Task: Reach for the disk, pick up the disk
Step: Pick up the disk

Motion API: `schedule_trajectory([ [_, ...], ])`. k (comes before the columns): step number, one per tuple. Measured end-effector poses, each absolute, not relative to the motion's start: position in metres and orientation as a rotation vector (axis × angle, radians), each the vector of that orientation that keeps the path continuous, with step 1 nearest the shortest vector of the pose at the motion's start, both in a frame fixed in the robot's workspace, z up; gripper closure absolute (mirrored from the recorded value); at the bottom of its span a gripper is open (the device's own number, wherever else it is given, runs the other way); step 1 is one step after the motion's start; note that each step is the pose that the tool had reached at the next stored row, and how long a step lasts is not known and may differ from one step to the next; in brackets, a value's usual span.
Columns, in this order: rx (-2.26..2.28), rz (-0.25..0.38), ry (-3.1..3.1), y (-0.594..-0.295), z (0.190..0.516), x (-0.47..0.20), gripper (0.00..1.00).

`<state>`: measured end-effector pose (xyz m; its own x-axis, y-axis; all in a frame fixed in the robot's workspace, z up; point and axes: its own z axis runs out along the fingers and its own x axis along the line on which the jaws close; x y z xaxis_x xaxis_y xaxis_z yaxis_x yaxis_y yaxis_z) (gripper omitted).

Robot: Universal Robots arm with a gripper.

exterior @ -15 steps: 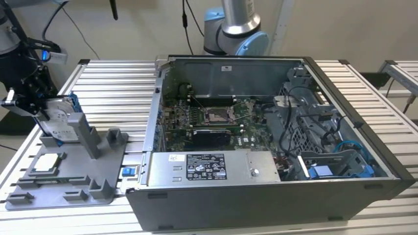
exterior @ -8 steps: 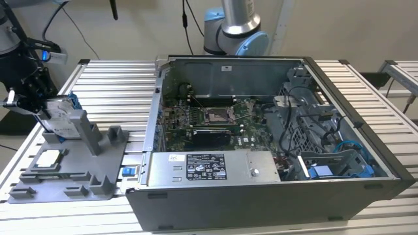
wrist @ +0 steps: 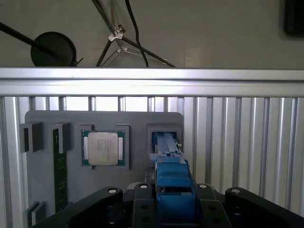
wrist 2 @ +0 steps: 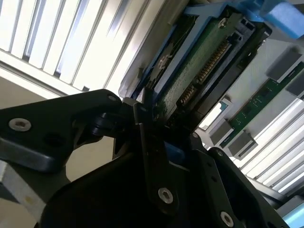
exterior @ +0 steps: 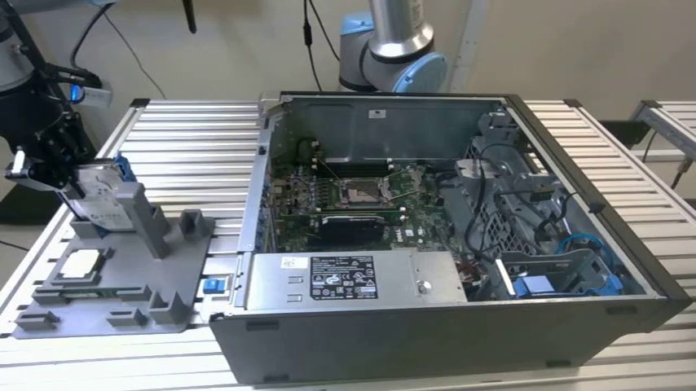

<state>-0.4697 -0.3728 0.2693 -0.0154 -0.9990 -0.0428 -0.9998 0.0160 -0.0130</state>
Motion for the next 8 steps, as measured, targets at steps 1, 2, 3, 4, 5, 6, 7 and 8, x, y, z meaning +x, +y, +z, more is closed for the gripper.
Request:
schedule_trajectory([
  [1,-2.176,0.032,2.21,-0.3728,0.2692,-0.4697,1.0],
  [2,-2.176,0.032,2.21,-0.3728,0.2692,-0.4697,1.0],
  [3,-2.176,0.032,2.21,-0.3729,0.2692,-0.4697,1.0],
  [4,-2.176,0.032,2.21,-0.3728,0.2692,-0.4697,1.0],
  [5,-2.176,0.032,2.21,-0.3728,0.2692,-0.4697,1.0],
  [6,-2.176,0.032,2.21,-0.3728,0.2691,-0.4697,1.0],
  [7,-2.176,0.032,2.21,-0.3728,0.2691,-0.4697,1.0],
  [8,-2.176,0.032,2.21,-0.3729,0.2691,-0.4697,1.0],
])
